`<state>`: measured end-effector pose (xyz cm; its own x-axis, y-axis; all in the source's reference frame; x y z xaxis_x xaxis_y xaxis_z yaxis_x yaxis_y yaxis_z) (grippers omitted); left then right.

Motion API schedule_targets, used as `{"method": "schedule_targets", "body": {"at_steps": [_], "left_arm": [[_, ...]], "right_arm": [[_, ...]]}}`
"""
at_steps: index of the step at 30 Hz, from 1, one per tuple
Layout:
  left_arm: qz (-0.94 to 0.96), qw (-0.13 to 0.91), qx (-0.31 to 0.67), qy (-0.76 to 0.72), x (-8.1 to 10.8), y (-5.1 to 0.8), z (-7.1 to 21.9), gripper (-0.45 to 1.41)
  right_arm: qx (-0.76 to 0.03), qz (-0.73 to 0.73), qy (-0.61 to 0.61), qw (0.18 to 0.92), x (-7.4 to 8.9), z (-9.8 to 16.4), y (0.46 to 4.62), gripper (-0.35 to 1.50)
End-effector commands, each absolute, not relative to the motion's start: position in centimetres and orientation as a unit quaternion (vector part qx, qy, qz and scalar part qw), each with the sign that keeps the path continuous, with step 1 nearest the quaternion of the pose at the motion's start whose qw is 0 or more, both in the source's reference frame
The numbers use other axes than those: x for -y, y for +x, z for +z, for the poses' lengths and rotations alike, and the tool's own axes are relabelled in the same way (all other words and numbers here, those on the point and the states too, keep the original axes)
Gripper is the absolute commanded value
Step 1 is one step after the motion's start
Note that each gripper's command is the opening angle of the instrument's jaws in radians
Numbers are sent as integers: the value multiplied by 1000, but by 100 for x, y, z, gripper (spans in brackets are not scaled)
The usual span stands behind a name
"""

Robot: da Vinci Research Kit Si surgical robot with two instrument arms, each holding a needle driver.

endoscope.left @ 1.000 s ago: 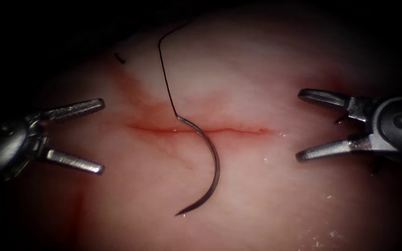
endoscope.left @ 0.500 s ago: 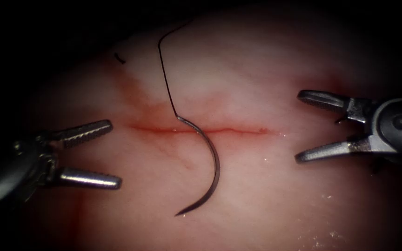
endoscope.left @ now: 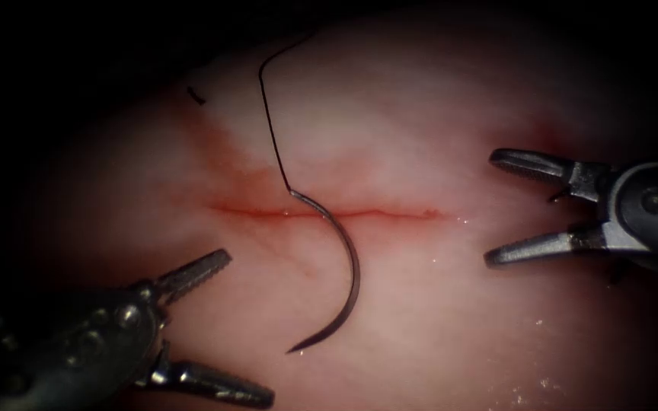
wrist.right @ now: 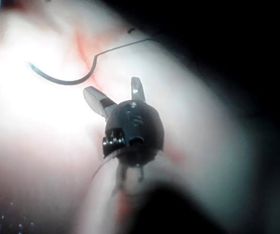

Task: Wound Closure
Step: With the left tool, pickup the needle near the tip.

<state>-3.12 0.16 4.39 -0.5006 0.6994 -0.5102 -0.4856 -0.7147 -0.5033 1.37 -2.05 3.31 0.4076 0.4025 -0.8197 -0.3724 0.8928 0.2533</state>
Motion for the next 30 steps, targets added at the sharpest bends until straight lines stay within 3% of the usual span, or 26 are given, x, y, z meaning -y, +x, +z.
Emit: {"method": "schedule_targets", "body": {"at_steps": [1, 9, 25, 28, 30], "left_arm": [[854, 346, 147, -359, -25, -321, 443, 74], [866, 323, 170, -342, -7, -355, 471, 70], [868, 321, 193, -326, 0, -362, 521, 67], [867, 321, 201, -324, 1, -362, 528, 60], [867, 319, 204, -324, 1, -362, 530, 44]], "right_arm": [[-493, 229, 15, 839, 197, 333, 150, 102], [-488, 226, 17, 843, 201, 334, 155, 104], [-484, 224, 18, 846, 204, 334, 159, 104], [-484, 224, 18, 846, 205, 334, 159, 104], [-484, 224, 18, 846, 205, 334, 159, 104]]}}
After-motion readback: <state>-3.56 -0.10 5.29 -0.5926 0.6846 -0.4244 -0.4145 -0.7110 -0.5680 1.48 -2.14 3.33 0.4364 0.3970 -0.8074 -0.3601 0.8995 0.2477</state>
